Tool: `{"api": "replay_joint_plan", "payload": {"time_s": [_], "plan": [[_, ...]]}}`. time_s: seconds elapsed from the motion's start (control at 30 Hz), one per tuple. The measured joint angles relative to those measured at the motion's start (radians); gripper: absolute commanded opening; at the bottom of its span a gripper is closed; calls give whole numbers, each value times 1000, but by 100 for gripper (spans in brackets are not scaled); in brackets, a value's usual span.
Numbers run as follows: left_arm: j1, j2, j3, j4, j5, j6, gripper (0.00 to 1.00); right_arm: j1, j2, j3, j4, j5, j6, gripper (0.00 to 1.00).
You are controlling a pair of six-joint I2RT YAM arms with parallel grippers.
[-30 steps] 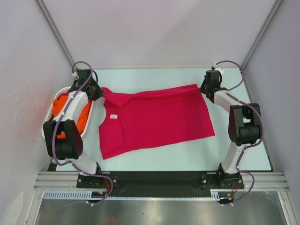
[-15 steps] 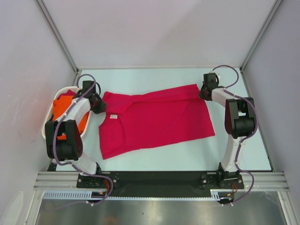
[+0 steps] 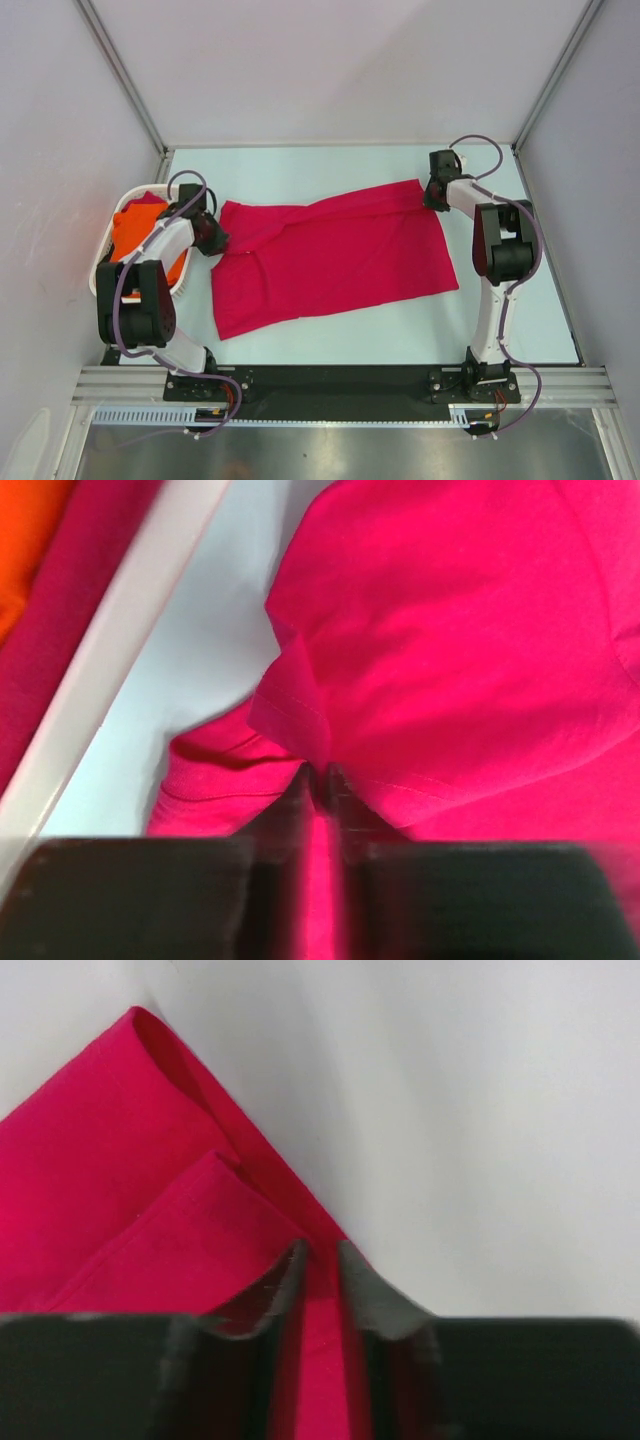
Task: Fold and stack the t-shirts
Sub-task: Fold the flattened tshirt in 1/3 of the way
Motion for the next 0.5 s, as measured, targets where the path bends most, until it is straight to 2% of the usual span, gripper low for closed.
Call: {"api": "replay_joint_plan", "payload": {"time_s": [0.03,0.07,0.17,0.5], "plan": [[0,0,-3,-1,2,7,62,0,3,7,-7,5,4,39],[0,0,-5,-2,3,8,69,0,5,12,-15,10,7,50],[-5,-5,-10,-8,3,4,73,0,5,13,-36,24,21,57],[-21,-109,-12,-5,3,0,73,1,-79,-53,7,55,26,55]]}}
